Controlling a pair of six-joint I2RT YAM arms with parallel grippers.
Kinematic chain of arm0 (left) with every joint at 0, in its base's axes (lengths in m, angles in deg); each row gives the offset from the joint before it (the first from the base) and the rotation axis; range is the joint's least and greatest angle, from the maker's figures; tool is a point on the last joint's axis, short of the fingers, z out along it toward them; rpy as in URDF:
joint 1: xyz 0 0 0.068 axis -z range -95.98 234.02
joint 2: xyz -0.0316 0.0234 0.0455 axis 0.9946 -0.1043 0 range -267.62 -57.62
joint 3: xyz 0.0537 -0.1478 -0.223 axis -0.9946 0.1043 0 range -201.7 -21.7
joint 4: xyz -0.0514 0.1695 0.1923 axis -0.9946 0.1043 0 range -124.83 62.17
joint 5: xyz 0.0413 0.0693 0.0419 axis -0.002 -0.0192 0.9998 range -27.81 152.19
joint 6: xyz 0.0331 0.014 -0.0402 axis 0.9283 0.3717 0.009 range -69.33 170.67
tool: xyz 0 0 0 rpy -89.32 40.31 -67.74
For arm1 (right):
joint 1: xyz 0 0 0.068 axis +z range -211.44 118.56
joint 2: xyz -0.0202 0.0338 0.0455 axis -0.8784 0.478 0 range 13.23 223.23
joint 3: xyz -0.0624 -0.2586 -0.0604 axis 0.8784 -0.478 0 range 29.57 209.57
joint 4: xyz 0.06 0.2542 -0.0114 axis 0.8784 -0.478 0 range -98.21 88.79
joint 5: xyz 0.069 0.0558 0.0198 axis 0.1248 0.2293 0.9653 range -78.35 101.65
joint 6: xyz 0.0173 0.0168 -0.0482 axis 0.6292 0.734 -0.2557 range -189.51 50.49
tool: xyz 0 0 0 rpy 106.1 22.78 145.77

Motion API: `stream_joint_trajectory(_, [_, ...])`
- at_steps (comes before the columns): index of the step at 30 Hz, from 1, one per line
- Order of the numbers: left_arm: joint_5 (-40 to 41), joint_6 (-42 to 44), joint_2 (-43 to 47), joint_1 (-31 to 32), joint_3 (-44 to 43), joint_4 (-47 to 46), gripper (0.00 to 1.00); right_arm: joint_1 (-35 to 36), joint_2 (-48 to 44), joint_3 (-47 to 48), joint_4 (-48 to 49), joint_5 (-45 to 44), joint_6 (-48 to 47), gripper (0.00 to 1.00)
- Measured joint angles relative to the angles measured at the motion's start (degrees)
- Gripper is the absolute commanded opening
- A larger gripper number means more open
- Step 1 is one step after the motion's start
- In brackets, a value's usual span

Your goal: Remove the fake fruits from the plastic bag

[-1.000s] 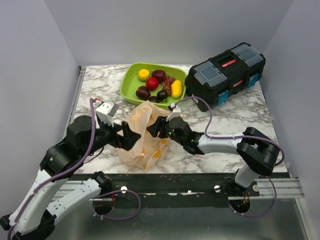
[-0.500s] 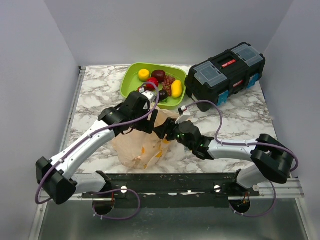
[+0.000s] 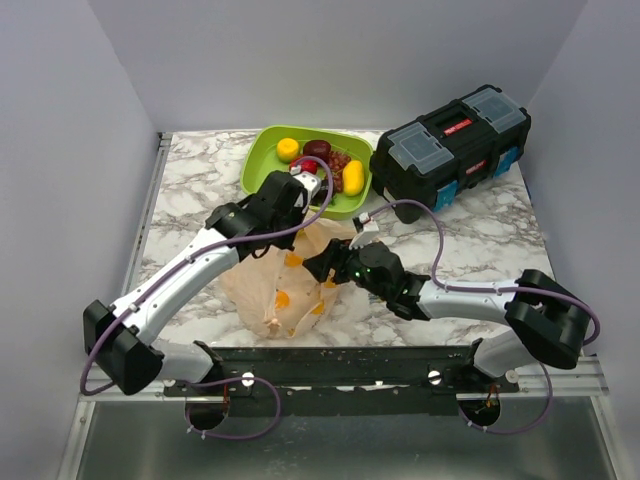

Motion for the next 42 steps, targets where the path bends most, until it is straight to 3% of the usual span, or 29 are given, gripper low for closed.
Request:
stream_joint_trajectory(6, [-2.62, 4.55, 10.88, 0.0, 6.88, -6.91, 0.0, 1.2, -0.02, 1.11, -0.26, 3.04, -3.21, 0.63])
stream_joint_trajectory(11, [-6.14, 6.12, 18.95, 0.0, 12.17, -12.35, 0.0, 6.73, 1.01, 4.7, 0.48, 2.19, -6.34, 0.6])
stream_joint_trajectory(17, [-7.76, 6.32, 18.75, 0.0, 13.66, -13.73, 0.0, 10.78, 1.44, 5.29, 2.73, -4.2, -7.8, 0.67])
stream_joint_trajectory(24, [-8.13, 6.05, 18.88, 0.0, 13.92, -14.08, 0.0, 10.51, 0.46, 5.6, 1.73, -10.56, -8.7, 0.62])
stream_joint_trajectory(33, [-12.35, 5.42, 20.33, 0.0, 14.08, -15.67, 0.0, 10.54, 11.32, 9.68, 2.19, -14.88, -3.13, 0.57])
stream_joint_trajectory(42, [-19.5, 5.29, 25.38, 0.0, 16.13, -18.64, 0.0, 9.2, 19.76, 11.8, 2.6, -22.38, 7.82, 0.6])
